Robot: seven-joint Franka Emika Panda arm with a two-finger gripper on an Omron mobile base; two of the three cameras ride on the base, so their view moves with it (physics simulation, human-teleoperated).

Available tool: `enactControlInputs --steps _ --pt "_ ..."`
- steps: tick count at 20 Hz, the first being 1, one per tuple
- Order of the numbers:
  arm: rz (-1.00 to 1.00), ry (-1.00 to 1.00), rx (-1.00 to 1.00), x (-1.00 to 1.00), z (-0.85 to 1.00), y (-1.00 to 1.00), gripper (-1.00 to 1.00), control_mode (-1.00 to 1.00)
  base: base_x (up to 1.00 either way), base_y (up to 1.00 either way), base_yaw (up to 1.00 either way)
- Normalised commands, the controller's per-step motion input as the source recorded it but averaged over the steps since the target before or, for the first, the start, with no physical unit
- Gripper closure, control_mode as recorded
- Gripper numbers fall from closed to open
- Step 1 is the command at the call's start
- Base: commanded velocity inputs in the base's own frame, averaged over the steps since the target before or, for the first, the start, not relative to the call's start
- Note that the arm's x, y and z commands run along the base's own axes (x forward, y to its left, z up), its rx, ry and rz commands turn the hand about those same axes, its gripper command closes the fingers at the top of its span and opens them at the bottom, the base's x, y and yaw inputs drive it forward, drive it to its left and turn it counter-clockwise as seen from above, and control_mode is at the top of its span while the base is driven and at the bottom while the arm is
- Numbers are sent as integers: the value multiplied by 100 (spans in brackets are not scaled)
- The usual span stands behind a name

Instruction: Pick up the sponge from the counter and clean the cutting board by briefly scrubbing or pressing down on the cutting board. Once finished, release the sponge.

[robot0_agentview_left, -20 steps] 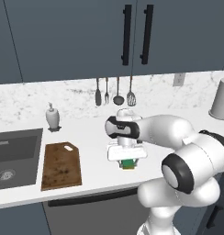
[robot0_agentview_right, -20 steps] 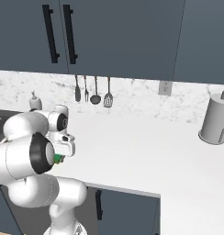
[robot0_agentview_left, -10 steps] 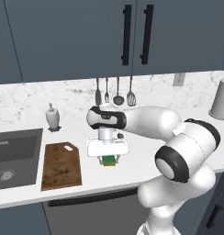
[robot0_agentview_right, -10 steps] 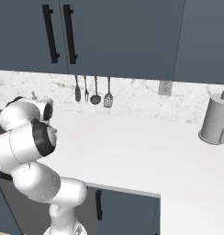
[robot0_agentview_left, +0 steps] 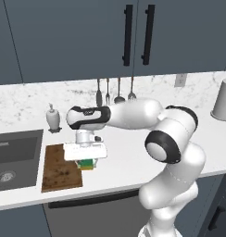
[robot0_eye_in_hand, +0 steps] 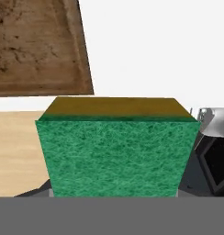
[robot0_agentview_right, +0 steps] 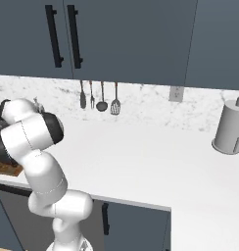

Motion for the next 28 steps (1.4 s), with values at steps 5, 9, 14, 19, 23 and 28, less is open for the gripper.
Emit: enactControlInputs --steps 5,9,14,19,23,28 --pt "0 0 -1 -4 0 62 100 -100 0 0 0" --pt "-1 0 -1 -2 0 62 100 -100 0 0 0" --pt "-2 0 0 -2 -6 49 100 -100 0 0 0" --pt "0 0 0 -16 -13 14 100 -100 0 0 0" --pt "0 0 0 -8 -26 19 100 -100 0 0 0" --pt "0 0 0 -8 -21 27 100 -100 0 0 0"
